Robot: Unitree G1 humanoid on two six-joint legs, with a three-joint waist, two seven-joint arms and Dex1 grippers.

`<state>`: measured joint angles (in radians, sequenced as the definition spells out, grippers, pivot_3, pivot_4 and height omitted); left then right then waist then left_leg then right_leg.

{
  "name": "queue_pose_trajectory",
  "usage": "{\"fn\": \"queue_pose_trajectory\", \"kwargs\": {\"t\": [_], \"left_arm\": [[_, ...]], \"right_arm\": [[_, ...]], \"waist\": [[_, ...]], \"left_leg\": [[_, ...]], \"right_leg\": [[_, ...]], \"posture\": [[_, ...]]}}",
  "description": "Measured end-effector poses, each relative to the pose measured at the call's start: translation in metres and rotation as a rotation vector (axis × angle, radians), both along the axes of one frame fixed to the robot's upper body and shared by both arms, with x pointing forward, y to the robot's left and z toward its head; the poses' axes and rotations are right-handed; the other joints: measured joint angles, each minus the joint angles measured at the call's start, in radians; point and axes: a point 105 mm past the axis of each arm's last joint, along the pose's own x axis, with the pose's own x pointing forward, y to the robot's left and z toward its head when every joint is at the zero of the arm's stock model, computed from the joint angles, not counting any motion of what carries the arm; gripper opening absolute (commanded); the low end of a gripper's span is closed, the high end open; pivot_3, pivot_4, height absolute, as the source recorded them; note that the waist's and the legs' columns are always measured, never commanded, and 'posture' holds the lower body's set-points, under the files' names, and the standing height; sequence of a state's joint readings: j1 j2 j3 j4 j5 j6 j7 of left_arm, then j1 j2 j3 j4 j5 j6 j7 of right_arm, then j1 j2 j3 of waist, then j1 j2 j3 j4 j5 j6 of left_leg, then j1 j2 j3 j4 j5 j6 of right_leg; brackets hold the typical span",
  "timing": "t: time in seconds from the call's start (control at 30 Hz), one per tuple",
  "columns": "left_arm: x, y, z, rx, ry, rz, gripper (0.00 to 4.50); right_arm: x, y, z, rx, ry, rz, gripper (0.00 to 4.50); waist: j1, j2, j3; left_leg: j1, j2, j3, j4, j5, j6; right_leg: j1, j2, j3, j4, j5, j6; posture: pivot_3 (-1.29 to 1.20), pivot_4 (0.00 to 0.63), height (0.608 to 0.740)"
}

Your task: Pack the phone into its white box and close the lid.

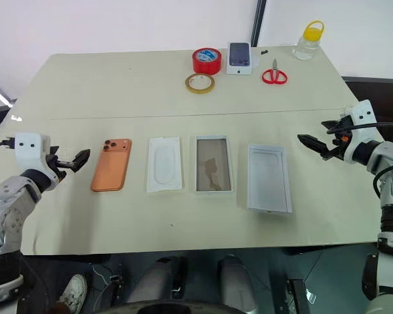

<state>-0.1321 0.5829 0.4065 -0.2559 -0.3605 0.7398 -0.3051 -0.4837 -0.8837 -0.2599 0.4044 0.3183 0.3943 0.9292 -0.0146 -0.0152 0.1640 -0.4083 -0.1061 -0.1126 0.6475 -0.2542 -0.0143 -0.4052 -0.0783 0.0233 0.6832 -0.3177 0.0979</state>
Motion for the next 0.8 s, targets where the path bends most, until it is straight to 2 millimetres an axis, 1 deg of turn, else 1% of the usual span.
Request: {"fn": "queue_pose_trajectory", "kwargs": {"t": [0.27, 0.33, 0.43, 0.53, 0.63, 0.67, 0.73, 0.8], "left_arm": [[-0.001, -0.002, -0.003, -0.010, 0.009, 0.007, 4.50], [-0.001, -0.006, -0.001, -0.012, 0.003, -0.005, 4.50], [0.000, -0.018, -0.001, -0.029, 0.009, -0.051, 4.50], [0.006, -0.044, -0.001, -0.096, 0.018, -0.127, 4.50], [0.012, -0.089, 0.002, -0.152, 0.031, -0.288, 4.50], [0.012, -0.104, 0.005, -0.165, 0.033, -0.348, 4.50], [0.011, -0.127, 0.009, -0.199, 0.048, -0.437, 4.50], [0.008, -0.147, 0.003, -0.222, 0.110, -0.498, 4.50]], "right_arm": [[0.004, 0.007, 0.000, 0.002, -0.003, 0.018, 4.46], [0.006, 0.016, -0.001, 0.009, -0.012, 0.038, 4.46], [0.005, 0.037, -0.002, -0.010, -0.015, 0.105, 4.46], [0.001, 0.061, -0.005, -0.045, -0.008, 0.201, 4.46], [-0.009, 0.093, -0.005, -0.069, -0.008, 0.331, 4.46], [-0.014, 0.104, -0.003, -0.077, -0.011, 0.377, 4.46], [-0.025, 0.124, -0.003, -0.104, -0.017, 0.457, 4.46], [-0.039, 0.143, -0.008, -0.128, -0.003, 0.539, 4.46]], "waist": [[0.002, 0.000, 0.000], [0.000, 0.000, 0.000], [0.002, 0.000, 0.000], [0.005, 0.000, 0.000], [0.007, 0.000, 0.000], [0.005, 0.000, 0.000], [0.002, 0.000, 0.000], [0.001, 0.000, 0.000]], "left_leg": [[0.000, 0.000, 0.000, 0.000, 0.000, -0.001], [0.000, 0.000, 0.000, 0.000, 0.001, -0.001], [0.000, 0.000, 0.000, 0.000, 0.001, -0.001], [0.000, 0.000, 0.000, 0.001, 0.001, -0.001], [-0.001, 0.000, 0.000, 0.001, 0.001, -0.001], [-0.001, 0.000, 0.000, 0.001, 0.001, -0.001], [-0.001, 0.000, 0.000, 0.001, 0.001, -0.001], [0.000, 0.000, -0.001, 0.001, 0.001, -0.001]], "right_leg": [[0.000, 0.000, 0.000, 0.000, 0.000, 0.000], [0.000, 0.000, 0.000, 0.000, 0.000, 0.000], [0.000, 0.000, 0.000, 0.000, 0.000, 0.000], [0.001, 0.000, 0.000, 0.000, 0.000, 0.000], [0.000, 0.000, 0.000, 0.000, 0.000, 0.000], [0.000, 0.000, 0.000, 0.000, 0.000, 0.000], [0.000, 0.000, 0.000, 0.000, 0.000, 0.000], [0.000, 0.000, 0.000, 0.000, 0.000, 0.000]], "posture": [[0.00, 0.150, 0.740], [0.00, 0.150, 0.740], [0.00, 0.150, 0.740], [0.00, 0.150, 0.740], [0.00, 0.150, 0.740], [0.00, 0.150, 0.740], [0.00, 0.150, 0.740], [0.00, 0.150, 0.740]]}}
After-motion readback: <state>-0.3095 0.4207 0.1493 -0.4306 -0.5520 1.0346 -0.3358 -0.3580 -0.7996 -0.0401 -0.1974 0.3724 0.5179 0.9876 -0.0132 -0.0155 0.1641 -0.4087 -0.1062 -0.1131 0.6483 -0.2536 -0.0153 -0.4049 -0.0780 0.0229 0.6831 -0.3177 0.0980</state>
